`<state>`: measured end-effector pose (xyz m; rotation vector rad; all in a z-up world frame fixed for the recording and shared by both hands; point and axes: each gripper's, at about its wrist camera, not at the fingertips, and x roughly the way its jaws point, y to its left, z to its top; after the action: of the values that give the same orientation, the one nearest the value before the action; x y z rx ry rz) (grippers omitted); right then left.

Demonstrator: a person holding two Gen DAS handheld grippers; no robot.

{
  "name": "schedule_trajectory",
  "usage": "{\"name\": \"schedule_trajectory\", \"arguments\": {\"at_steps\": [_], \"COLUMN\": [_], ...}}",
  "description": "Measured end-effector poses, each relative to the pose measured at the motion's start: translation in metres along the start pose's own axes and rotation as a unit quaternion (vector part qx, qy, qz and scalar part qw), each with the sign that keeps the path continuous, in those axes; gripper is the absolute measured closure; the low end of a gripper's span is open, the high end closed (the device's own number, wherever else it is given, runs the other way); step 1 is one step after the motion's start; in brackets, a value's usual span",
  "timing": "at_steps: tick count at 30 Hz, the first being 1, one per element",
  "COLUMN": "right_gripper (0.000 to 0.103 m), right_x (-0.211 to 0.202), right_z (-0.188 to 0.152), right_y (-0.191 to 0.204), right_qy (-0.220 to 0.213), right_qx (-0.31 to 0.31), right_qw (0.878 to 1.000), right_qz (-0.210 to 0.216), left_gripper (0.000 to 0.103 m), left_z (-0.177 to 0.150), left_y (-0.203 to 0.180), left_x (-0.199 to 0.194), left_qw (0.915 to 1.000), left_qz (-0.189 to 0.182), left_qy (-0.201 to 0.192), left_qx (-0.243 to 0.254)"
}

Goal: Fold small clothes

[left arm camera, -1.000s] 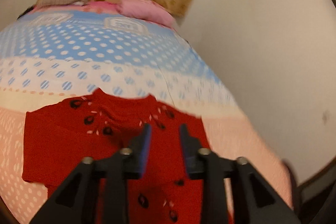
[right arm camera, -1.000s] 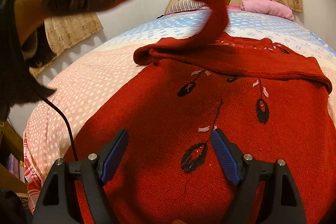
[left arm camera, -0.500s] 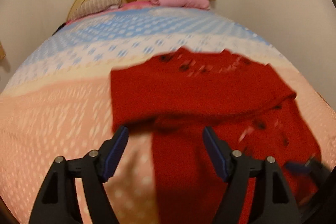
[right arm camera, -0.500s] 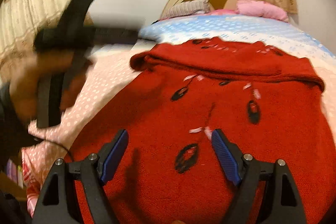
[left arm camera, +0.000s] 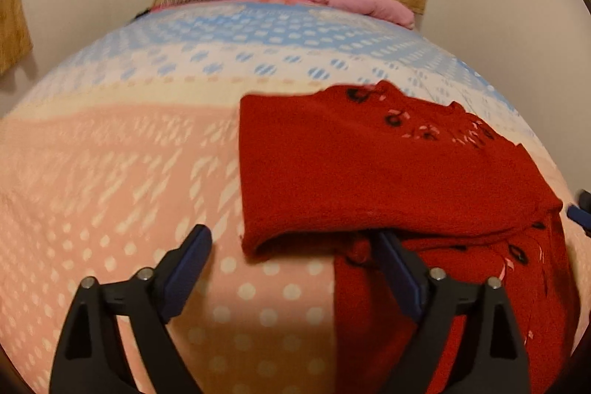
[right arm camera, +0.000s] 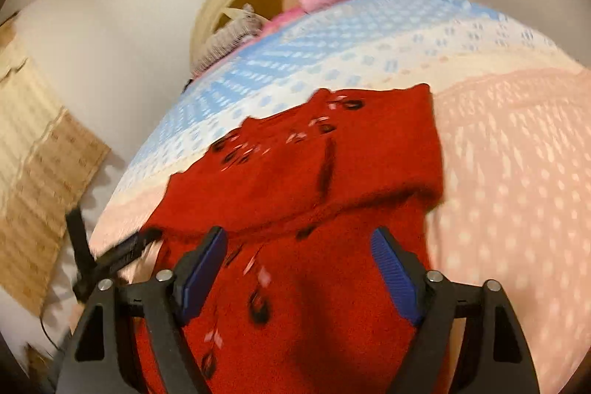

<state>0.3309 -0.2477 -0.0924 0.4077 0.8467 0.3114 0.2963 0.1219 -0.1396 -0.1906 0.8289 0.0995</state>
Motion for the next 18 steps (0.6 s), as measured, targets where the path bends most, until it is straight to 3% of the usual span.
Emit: {"name": "schedule_trajectory", "arguments": {"at_steps": [1, 7, 8, 10, 14, 18], "right_gripper": [0.045, 0.047, 0.051, 0.080, 0.087, 0.088], "right_x": [0.006, 0.066, 0.077, 0.087, 0.078, 0.041], "right_z": [0.005, 0.026, 0.025, 0.020, 0.015, 0.026], "right_y": [0.001, 0.011, 0.015, 0.021, 0.033, 0.043], "right_qy": [0.001, 0.051, 0.065, 0.079, 0.059, -0.001], "right_qx": [-0.004, -0.021, -0.028, -0.051, -0.102, -0.144], "right_qw": [1.000, 0.998, 0.997, 0.995, 0.991, 0.986], "right_qz": [-0.006, -0.019, -0.023, -0.040, -0.064, -0.083], "left_gripper": [0.009, 0.000, 0.000, 0.000, 0.000, 0.000], "left_z": [0.000, -0.003, -0.003, -0.004, -0.005, -0.005], "left_y": [0.003, 0.013, 0.013, 0.013, 0.016, 0.016], "left_x": [0.000, 0.006, 0.006, 0.006, 0.007, 0.007], "left_qw": [1.0000, 0.9989, 0.9988, 0.9987, 0.9984, 0.9985], "left_qz": [-0.005, -0.022, -0.023, -0.022, -0.026, -0.025], "left_qy": [0.001, 0.019, 0.019, 0.020, 0.021, 0.022], "left_qx": [-0.007, -0.038, -0.039, -0.041, -0.044, -0.044]}}
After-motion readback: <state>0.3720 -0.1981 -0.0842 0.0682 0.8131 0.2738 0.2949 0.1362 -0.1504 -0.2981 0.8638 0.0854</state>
